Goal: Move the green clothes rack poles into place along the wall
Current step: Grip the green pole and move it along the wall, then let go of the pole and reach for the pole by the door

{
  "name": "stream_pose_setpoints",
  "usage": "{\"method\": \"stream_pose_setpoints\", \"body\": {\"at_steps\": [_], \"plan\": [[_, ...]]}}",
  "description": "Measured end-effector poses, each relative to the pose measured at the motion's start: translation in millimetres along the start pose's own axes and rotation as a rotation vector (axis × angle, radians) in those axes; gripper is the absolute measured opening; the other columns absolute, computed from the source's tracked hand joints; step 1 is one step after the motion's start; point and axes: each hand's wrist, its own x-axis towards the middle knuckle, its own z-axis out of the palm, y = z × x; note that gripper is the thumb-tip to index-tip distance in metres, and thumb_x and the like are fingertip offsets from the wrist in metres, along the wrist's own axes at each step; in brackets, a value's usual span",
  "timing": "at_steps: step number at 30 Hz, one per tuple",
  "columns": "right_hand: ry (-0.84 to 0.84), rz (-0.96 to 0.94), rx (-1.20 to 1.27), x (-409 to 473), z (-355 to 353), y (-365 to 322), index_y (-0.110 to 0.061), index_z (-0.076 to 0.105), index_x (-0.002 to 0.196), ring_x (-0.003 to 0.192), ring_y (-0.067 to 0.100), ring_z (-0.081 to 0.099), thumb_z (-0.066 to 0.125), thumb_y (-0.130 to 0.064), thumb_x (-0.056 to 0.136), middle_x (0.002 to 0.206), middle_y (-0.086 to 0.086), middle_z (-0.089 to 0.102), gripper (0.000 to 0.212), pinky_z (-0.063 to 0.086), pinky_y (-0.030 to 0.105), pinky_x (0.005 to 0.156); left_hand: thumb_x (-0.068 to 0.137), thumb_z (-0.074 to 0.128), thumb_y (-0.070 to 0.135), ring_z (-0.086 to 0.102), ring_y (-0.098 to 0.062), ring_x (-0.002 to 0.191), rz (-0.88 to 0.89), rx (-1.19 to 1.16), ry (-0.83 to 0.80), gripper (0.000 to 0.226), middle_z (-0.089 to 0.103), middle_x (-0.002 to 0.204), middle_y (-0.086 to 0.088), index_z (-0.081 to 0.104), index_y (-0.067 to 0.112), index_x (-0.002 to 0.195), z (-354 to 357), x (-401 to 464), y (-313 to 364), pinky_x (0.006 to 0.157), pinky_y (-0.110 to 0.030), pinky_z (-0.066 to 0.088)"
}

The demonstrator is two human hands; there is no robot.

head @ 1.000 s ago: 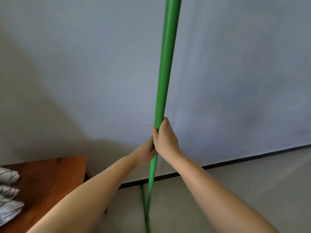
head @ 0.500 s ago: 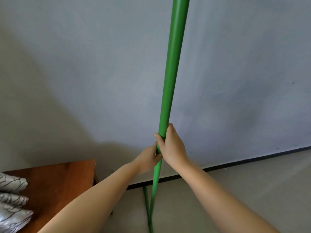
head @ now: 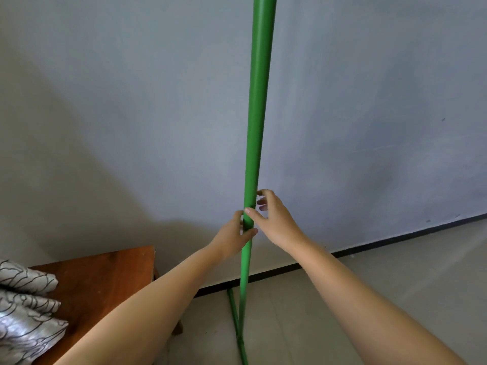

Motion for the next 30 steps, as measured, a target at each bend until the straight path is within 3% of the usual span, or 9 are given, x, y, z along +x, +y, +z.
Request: {"method": "stream_pose_setpoints", "body": {"at_steps": [5, 7, 9, 16, 20, 23, 25, 28, 30], "plan": [[0.068, 0.115, 0.021, -59.7, -42.4, 33.1, -0.022, 0.035, 0.128, 0.105, 0.009, 0.051, 0.051, -0.037, 0.086, 0.125, 0.001, 0.05, 0.048, 0.038, 0.013, 0.078, 0.085, 0.058, 0.025, 0.048, -0.012, 0.114, 0.207, 0.05, 0.241, 0.054, 0.05, 0.125, 0.002, 0.031, 0.021, 0.132, -6.1, -45.1, 8.5, 0.094, -0.029, 0.041], [0.113, 0.171, 0.058, -98.9, -58.1, 48.3, -0.024, 0.037, 0.127, 0.1, 0.004, 0.051, 0.05, -0.033, 0.087, 0.123, -0.002, 0.052, 0.043, 0.037, 0.0, 0.071, 0.085, 0.057, 0.024, 0.05, -0.008, 0.109, 0.308, 0.032, 0.22, 0.049, 0.051, 0.12, 0.009, 0.036, 0.024, 0.129, -3.1, -70.2, 13.1, 0.095, -0.026, 0.041], [0.132, 0.234, 0.106, -147.6, -70.1, 61.7, -0.027, 0.036, 0.127, 0.102, -0.004, 0.049, 0.048, -0.03, 0.089, 0.122, -0.004, 0.05, 0.04, 0.036, -0.003, 0.074, 0.086, 0.056, 0.024, 0.054, -0.003, 0.107, 0.372, -0.012, 0.12, 0.041, 0.057, 0.116, 0.011, 0.04, 0.03, 0.124, 7.5, -95.7, 13.3, 0.096, -0.022, 0.043], [0.35, 0.555, 0.21, -320.2, -65.9, 88.2, -0.049, 0.036, 0.113, 0.108, -0.014, 0.045, 0.044, -0.05, 0.073, 0.121, -0.02, 0.048, 0.041, 0.039, 0.03, 0.1, 0.07, 0.055, 0.045, 0.058, 0.0, 0.1, 0.315, -0.129, -0.173, 0.039, 0.058, 0.105, 0.028, 0.043, 0.058, 0.106, 74.1, -158.2, -3.8, 0.084, -0.005, 0.044], [0.596, 0.699, 0.305, -384.7, -51.0, 92.5, -0.05, 0.037, 0.11, 0.107, -0.015, 0.046, 0.045, -0.046, 0.075, 0.122, -0.018, 0.048, 0.036, 0.038, 0.037, 0.101, 0.079, 0.064, 0.01, 0.058, 0.004, 0.095, 0.275, -0.133, -0.18, 0.06, 0.062, 0.098, 0.027, 0.046, 0.065, 0.095, 113.0, -171.7, -7.6, 0.078, -0.002, 0.045], [0.77, 0.752, 0.327, -415.0, -48.7, 99.6, -0.051, 0.038, 0.109, 0.104, -0.02, 0.047, 0.049, -0.042, 0.075, 0.12, -0.021, 0.049, 0.037, 0.037, 0.041, 0.101, 0.078, 0.063, 0.004, 0.053, 0.01, 0.099, 0.23, -0.089, -0.308, 0.058, 0.065, 0.093, 0.017, 0.045, 0.055, 0.099, 138.7, -178.1, 4.8, 0.088, -0.018, 0.048], [0.863, 0.759, 0.317, -428.8, -54.0, 107.6, -0.059, 0.04, 0.106, 0.1, -0.022, 0.048, 0.052, -0.043, 0.077, 0.115, -0.023, 0.055, 0.035, 0.04, 0.034, 0.098, 0.077, 0.064, 0.005, 0.05, 0.014, 0.101, 0.219, -0.079, -0.353, 0.058, 0.06, 0.102, 0.019, 0.04, 0.05, 0.103, 156.5, -179.1, 15.3, 0.092, -0.03, 0.046], [0.917, 0.781, 0.311, -445.8, -72.8, 122.1, -0.072, 0.038, 0.101, 0.105, -0.018, 0.049, 0.054, -0.064, 0.061, 0.111, -0.044, 0.053, 0.045, 0.041, 0.006, 0.087, 0.076, 0.065, 0.002, 0.052, 0.016, 0.098, 0.21, -0.091, -0.355, 0.06, 0.065, 0.097, 0.018, 0.04, 0.049, 0.104, 188.9, -181.8, 30.8, 0.091, -0.033, 0.045], [0.937, 0.811, 0.329, -457.4, -90.0, 130.8, -0.073, 0.037, 0.102, 0.106, -0.017, 0.049, 0.054, -0.071, 0.056, 0.11, -0.051, 0.048, 0.049, 0.037, 0.001, 0.086, 0.077, 0.064, 0.002, 0.052, 0.014, 0.099, 0.209, -0.098, -0.37, 0.059, 0.065, 0.098, 0.015, 0.04, 0.049, 0.104, 215.0, -185.2, 47.3, 0.092, -0.035, 0.046]]}}
